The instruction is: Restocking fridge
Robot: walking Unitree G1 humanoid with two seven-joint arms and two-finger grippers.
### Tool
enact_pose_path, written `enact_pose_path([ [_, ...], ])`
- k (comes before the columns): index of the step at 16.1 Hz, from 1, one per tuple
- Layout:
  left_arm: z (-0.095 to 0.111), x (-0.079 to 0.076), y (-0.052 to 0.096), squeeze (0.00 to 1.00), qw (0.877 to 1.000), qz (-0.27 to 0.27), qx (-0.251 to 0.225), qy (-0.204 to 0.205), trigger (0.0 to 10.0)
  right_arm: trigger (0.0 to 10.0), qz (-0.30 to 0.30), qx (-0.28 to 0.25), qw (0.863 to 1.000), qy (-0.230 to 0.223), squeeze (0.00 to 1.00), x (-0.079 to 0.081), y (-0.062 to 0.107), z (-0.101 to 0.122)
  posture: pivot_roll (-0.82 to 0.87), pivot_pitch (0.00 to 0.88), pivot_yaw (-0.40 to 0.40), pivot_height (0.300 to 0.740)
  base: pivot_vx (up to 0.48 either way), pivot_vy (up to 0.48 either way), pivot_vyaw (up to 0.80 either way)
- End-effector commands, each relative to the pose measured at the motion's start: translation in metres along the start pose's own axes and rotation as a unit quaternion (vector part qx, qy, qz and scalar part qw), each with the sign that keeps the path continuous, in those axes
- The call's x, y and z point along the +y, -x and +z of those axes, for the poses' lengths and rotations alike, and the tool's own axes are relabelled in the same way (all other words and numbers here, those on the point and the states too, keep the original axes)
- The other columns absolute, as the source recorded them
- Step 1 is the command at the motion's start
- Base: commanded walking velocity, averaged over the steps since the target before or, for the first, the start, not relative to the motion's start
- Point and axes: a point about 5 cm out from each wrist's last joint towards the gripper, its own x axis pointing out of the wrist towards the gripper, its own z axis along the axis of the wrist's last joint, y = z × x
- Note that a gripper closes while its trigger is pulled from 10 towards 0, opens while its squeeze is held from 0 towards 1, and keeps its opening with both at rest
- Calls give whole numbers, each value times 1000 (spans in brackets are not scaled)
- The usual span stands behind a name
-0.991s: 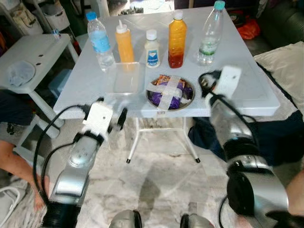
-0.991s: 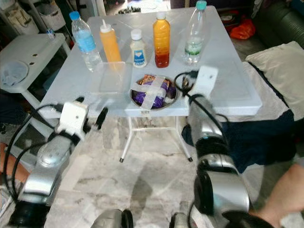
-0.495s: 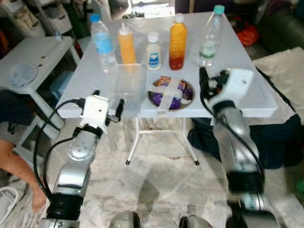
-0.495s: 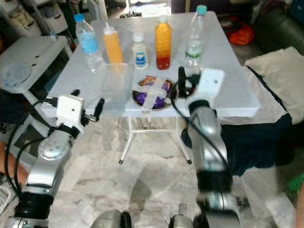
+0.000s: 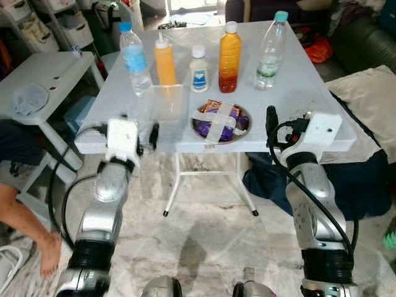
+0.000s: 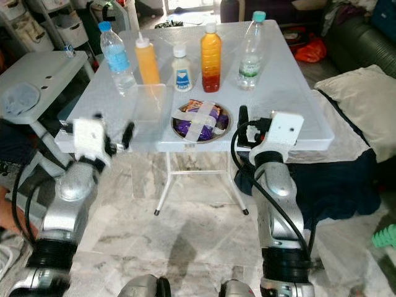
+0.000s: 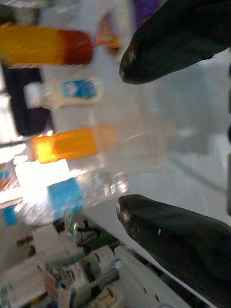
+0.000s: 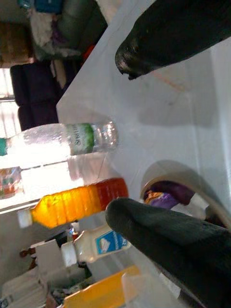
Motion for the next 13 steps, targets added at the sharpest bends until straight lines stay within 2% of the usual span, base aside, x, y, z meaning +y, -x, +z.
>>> enact_pose_path([
  [1, -5, 9, -1, 0, 1000, 21, 14, 13, 10000, 10000, 11, -15, 1000, 0, 1000, 7, -1, 7, -70, 0, 83, 740, 0, 0, 0],
  [3, -6, 12, -2, 0, 999, 41, 11, 20, 10000, 10000, -5, -14, 1000, 0, 1000, 3, -8, 4, -51, 0, 68, 740, 0, 0, 0],
  [6, -6, 12, -4, 0, 998, 49, 11, 38, 10000, 10000, -10, -35, 999, 6, 1000, 6, -15, 15, -58, 0, 65, 740, 0, 0, 0],
  [9, -14, 8, 9, 0, 998, 35, 24, 43, 10000, 10000, -5, -33, 999, 24, 1000, -6, 5, 9, -66, 0, 75, 740, 0, 0, 0],
  [10, -24, 13, 26, 0, 998, 40, 40, 38, 10000, 10000, 19, -34, 997, 69, 1000, -13, 34, 0, -83, 0, 93, 740, 0, 0, 0],
  [11, -31, 17, 38, 0, 996, 50, 54, 42, 10000, 10000, 25, -28, 995, 93, 1000, -18, 52, -6, -85, 0, 96, 740, 0, 0, 0],
  [12, -36, 16, 49, 0, 996, 48, 62, 44, 10000, 10000, 6, -5, 993, 119, 0, -30, 72, -17, -99, 0, 109, 740, 0, 0, 0],
  [13, -38, 13, 56, 0, 996, 39, 65, 46, 10000, 10000, -4, 16, 990, 139, 0, -39, 86, -25, -103, 0, 116, 740, 0, 0, 0],
])
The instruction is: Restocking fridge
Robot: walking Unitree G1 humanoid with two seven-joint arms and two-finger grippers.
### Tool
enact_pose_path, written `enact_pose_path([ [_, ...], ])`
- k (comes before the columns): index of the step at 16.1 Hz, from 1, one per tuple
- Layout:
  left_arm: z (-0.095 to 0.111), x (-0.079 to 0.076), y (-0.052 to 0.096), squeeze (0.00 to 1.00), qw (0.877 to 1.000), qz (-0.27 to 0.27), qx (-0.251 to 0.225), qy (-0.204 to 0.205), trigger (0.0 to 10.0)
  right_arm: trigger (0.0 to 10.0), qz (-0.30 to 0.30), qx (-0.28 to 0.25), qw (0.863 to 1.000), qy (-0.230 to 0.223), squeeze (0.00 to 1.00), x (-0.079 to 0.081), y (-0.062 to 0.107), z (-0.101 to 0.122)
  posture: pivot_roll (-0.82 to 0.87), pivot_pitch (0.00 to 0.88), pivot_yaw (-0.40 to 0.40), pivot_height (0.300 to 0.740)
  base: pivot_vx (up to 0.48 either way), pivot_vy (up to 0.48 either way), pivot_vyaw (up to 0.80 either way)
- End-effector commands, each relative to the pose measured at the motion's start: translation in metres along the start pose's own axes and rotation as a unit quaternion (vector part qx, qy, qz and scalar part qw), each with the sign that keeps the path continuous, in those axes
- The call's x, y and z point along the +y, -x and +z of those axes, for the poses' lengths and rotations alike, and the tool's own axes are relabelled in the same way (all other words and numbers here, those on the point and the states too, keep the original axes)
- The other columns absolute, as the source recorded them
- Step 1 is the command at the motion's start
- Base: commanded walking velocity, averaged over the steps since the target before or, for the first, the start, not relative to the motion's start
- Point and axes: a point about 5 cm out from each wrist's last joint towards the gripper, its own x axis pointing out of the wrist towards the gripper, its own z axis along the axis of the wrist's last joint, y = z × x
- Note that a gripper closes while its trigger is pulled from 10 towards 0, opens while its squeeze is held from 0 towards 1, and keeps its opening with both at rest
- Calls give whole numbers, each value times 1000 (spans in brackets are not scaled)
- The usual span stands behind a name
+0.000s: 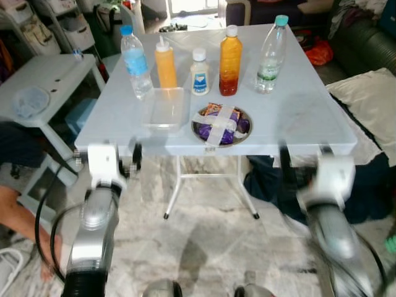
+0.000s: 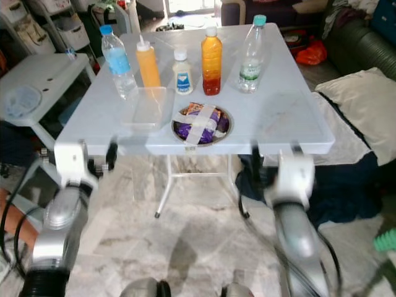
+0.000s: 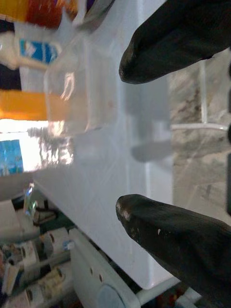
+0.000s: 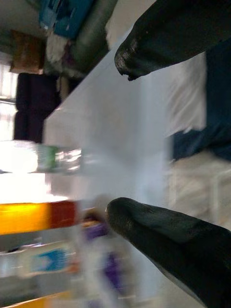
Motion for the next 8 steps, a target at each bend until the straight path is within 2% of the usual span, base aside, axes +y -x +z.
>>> enact_pose_path([
  [1, 7, -2, 0, 0, 1000, -19, -10, 5, 10000, 10000, 3, -19, 1000, 9, 0, 0, 2, 7, -103, 0, 117, 740, 0, 0, 0],
  [3, 8, -8, 1, 0, 999, -40, -15, 13, 10000, 10000, 12, -15, 1000, 16, 0, -1, 5, 7, -103, 0, 122, 740, 0, 0, 0],
  [5, 17, -8, -1, 0, 998, -50, -23, 12, 10000, 10000, 2, -22, 1000, 14, 0, -4, 1, 13, -95, 0, 124, 740, 339, 0, 0],
  [8, 22, -4, -3, 0, 998, -50, -24, 11, 10000, 10000, 12, -28, 1000, 6, 0, 3, 0, 17, -95, 0, 127, 740, 394, 0, 0],
])
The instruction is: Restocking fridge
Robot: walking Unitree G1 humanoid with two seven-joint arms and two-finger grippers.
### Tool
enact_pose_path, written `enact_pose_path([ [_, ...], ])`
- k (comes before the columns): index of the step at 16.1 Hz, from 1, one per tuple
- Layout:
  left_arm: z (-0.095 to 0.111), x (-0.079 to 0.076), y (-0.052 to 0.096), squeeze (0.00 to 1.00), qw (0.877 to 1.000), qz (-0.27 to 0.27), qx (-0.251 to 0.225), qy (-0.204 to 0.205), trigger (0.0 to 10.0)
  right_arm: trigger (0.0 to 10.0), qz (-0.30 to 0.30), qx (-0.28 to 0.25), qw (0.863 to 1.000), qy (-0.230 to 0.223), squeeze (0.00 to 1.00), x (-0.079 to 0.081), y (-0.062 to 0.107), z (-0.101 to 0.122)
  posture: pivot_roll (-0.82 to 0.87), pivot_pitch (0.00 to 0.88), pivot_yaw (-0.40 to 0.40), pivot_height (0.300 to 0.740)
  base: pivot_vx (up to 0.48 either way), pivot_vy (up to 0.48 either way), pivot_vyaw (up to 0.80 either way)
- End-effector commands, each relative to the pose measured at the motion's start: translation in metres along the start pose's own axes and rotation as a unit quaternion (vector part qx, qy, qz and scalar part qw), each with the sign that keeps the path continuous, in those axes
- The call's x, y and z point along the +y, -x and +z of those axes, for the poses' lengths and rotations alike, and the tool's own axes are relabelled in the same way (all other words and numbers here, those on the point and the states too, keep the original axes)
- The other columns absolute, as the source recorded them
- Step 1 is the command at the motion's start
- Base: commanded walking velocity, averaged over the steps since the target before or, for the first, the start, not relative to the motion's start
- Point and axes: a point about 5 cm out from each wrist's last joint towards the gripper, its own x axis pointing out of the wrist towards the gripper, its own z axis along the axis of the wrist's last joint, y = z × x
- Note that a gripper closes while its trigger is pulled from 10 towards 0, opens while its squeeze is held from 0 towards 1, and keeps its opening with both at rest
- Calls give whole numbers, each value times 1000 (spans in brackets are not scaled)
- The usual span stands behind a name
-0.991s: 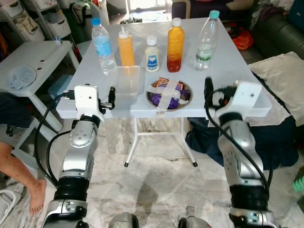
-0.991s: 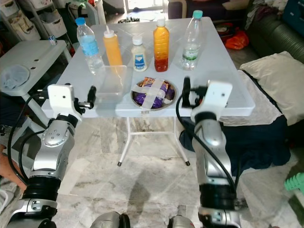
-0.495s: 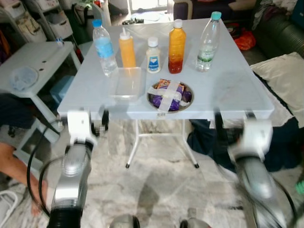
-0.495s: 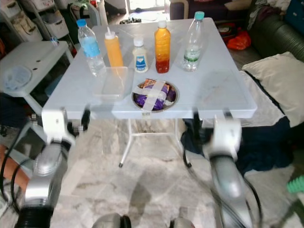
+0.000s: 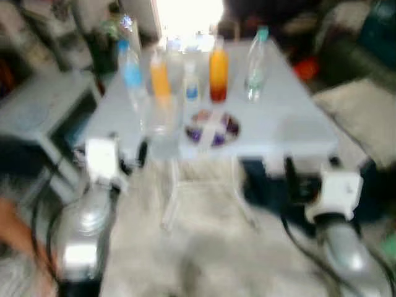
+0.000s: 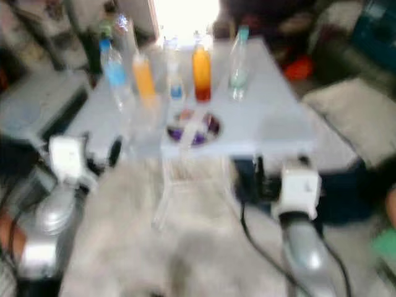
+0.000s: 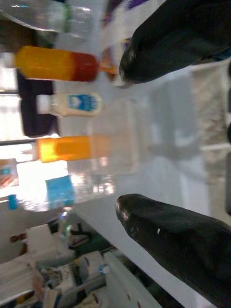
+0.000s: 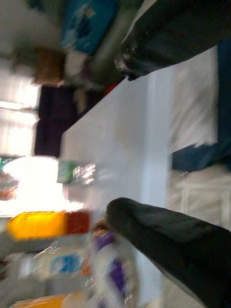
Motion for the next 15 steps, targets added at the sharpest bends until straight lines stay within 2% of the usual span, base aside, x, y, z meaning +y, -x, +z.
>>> enact_pose_path([
  [1, 4, 4, -3, 0, 1000, 0, -1, -6, 10000, 10000, 0, 2, 1000, -9, 0, 5, 1, 1, -102, 0, 134, 740, 405, 0, 0],
  [3, 0, 0, -1, 0, 1000, -8, 5, -4, 10000, 10000, -15, 5, 1000, -14, 0, 3, 3, -1, -109, 0, 147, 740, 407, 0, 0],
  [4, -1, -8, -3, 0, 1000, -25, 7, -3, 10000, 10000, -25, 4, 999, -19, 0, 5, 2, -2, -121, 0, 162, 740, 409, 0, 0],
  [6, -1, -13, -9, 0, 999, -38, 10, -9, 10000, 10000, -33, 1, 999, -20, 0, 6, -1, -1, -140, 0, 182, 740, 281, 0, 0],
  [8, -1, -18, -16, 0, 999, -46, 14, -8, 10000, 10000, -50, 0, 999, -22, 0, 0, -1, -2, -170, 0, 219, 740, 0, 0, 0],
  [11, -6, -21, -18, 0, 998, -63, 28, -12, 10000, 10000, -70, 1, 997, -10, 0, -3, 4, -1, -222, 0, 266, 740, 0, 0, 0],
  [13, -7, -26, -22, 0, 997, -72, 29, -17, 10000, 10000, -73, 7, 997, -6, 0, -1, 8, -2, -229, 0, 255, 740, 0, 0, 0],
  [14, -7, -26, -23, 0, 997, -65, 27, -15, 10000, 10000, -60, 10, 998, -4, 0, 3, 8, -3, -213, 0, 228, 740, 0, 0, 0],
  [15, -6, -24, -18, 0, 998, -49, 21, -15, 10000, 10000, -27, 11, 1000, -8, 0, 10, 3, -1, -154, 0, 158, 740, 0, 0, 0],
])
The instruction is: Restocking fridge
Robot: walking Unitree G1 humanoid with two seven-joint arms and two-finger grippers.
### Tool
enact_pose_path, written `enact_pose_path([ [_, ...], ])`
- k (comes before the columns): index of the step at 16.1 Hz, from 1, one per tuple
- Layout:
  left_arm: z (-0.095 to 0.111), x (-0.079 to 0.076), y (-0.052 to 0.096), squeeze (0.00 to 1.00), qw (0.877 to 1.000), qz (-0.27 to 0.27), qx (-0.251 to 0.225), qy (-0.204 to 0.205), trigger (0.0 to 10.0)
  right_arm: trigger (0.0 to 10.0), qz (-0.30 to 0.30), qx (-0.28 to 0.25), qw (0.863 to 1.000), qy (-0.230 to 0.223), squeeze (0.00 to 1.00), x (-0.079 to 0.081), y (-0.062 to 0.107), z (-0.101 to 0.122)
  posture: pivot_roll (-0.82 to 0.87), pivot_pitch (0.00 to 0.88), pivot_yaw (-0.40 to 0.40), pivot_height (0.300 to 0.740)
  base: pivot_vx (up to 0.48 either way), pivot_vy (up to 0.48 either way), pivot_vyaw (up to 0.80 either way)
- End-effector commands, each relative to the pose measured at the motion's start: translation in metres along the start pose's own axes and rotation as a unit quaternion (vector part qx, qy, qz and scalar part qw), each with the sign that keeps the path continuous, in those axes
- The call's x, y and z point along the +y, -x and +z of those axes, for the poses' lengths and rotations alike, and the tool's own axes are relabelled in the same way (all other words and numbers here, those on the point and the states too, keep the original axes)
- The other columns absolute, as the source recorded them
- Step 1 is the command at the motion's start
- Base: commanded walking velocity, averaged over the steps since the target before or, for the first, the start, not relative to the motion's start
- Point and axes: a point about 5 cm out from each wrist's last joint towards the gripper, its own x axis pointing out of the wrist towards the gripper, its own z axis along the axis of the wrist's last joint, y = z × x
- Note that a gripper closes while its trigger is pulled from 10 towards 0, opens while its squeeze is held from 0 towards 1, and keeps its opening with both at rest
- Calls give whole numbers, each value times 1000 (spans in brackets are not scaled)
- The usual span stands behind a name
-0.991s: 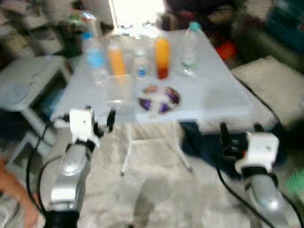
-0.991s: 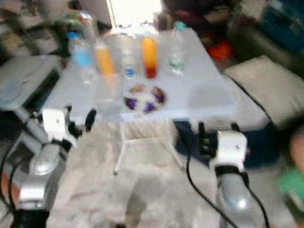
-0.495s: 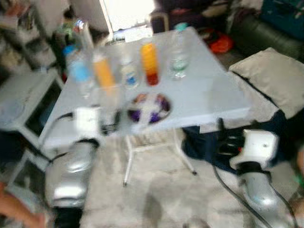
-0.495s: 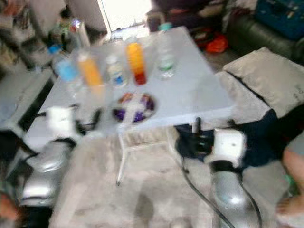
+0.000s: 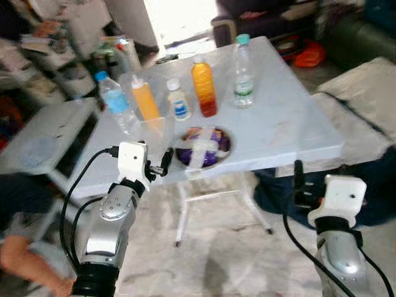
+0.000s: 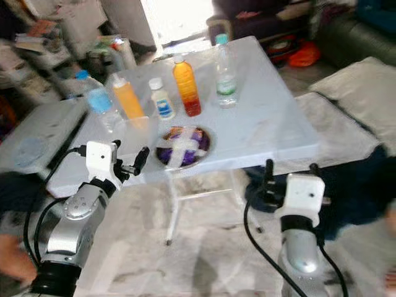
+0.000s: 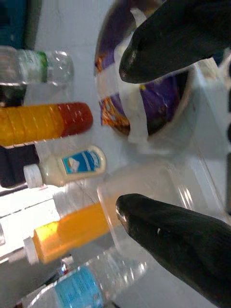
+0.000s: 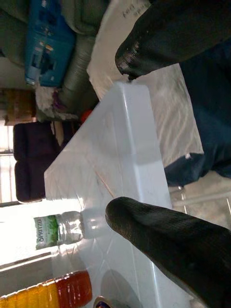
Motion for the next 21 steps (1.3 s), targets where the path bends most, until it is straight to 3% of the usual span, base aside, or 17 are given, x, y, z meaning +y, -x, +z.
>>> enact_pose_path([
  [1, 1, 12, 9, 0, 999, 35, -4, -9, 10000, 10000, 47, -17, 999, -14, 0, 16, -8, 10, -122, 0, 123, 740, 0, 0, 0],
  [5, -3, 27, 39, 0, 994, 109, -8, -18, 10000, 10000, 116, -25, 993, -16, 0, 36, -33, 15, 25, 0, -6, 740, 0, 0, 0],
  [9, -1, 37, 56, 0, 990, 139, -4, -19, 10000, 10000, 90, -4, 996, -5, 0, 40, -40, 7, 49, 0, -6, 740, 0, 0, 0],
  [13, 3, 35, 50, 0, 994, 105, -3, -35, 10000, 10000, 62, 4, 998, -21, 0, 33, -36, 4, 13, 0, 46, 740, 0, 0, 0],
  [17, 8, 32, 39, 0, 996, 75, -3, -48, 10000, 10000, 41, 43, 994, -94, 0, 30, -45, 2, -14, 0, 78, 740, 0, 0, 0],
  [21, 8, 31, 40, 0, 997, 65, 2, -51, 10000, 10000, 70, 60, 991, -95, 0, 38, -61, 5, -11, 0, 91, 740, 0, 0, 0],
])
